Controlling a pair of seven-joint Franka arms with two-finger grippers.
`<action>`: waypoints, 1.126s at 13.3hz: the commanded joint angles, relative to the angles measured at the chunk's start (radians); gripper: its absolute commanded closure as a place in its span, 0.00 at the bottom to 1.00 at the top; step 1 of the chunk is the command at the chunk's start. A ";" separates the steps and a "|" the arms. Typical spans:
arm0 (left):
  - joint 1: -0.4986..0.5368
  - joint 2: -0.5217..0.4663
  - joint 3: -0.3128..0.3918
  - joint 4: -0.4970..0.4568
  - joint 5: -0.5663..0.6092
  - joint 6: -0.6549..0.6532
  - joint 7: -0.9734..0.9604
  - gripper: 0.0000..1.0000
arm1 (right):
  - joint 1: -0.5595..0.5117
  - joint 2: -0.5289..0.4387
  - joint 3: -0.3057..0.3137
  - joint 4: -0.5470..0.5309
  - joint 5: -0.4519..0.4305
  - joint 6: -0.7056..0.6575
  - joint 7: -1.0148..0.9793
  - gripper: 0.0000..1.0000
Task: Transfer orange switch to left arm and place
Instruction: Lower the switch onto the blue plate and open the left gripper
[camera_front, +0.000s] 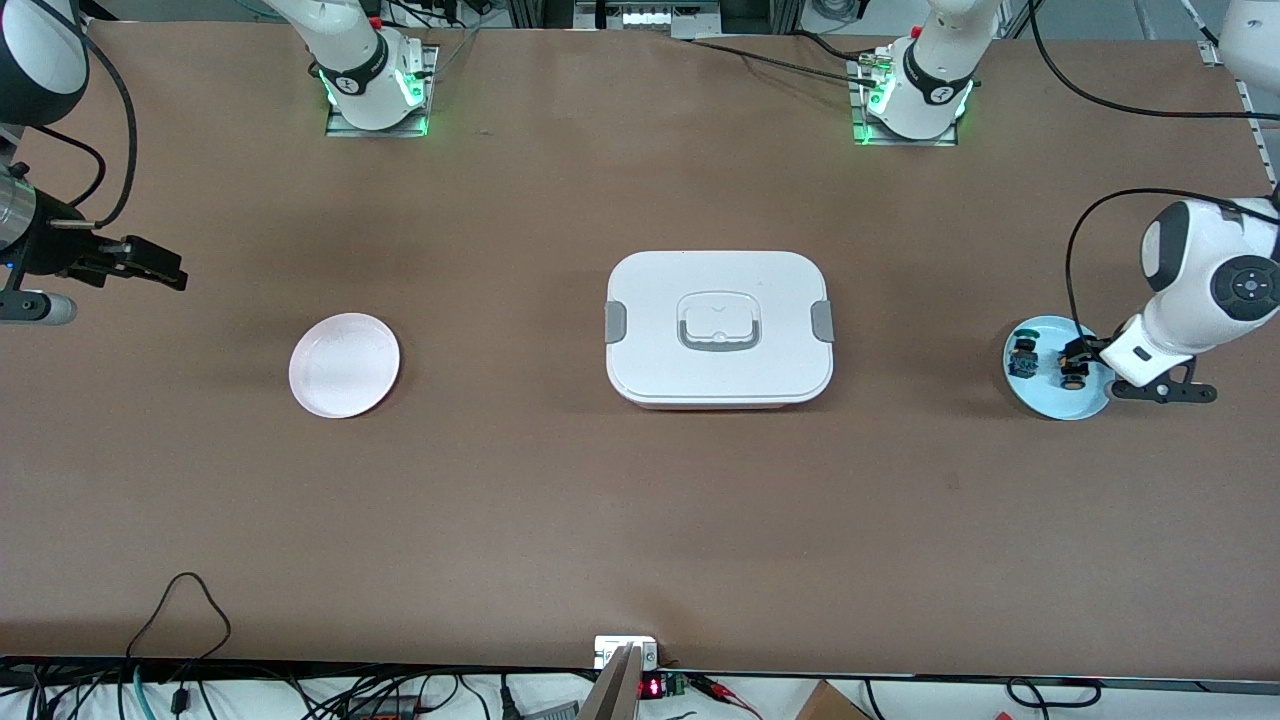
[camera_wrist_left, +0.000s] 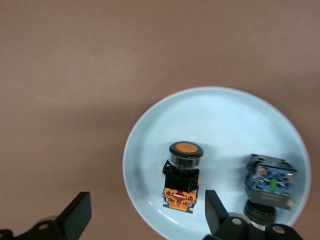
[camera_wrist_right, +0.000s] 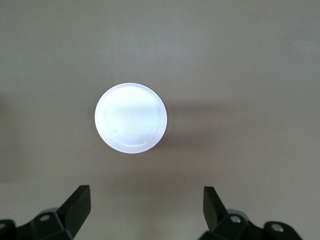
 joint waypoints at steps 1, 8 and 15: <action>0.007 -0.035 -0.129 0.138 -0.037 -0.250 0.033 0.00 | -0.001 -0.050 0.011 -0.037 -0.011 -0.002 0.016 0.00; 0.008 -0.103 -0.273 0.363 -0.205 -0.584 0.039 0.00 | -0.001 -0.063 0.009 -0.039 -0.006 -0.026 0.002 0.00; -0.249 -0.221 -0.024 0.474 -0.439 -0.789 0.028 0.00 | -0.001 -0.063 0.012 -0.037 -0.006 -0.026 0.002 0.00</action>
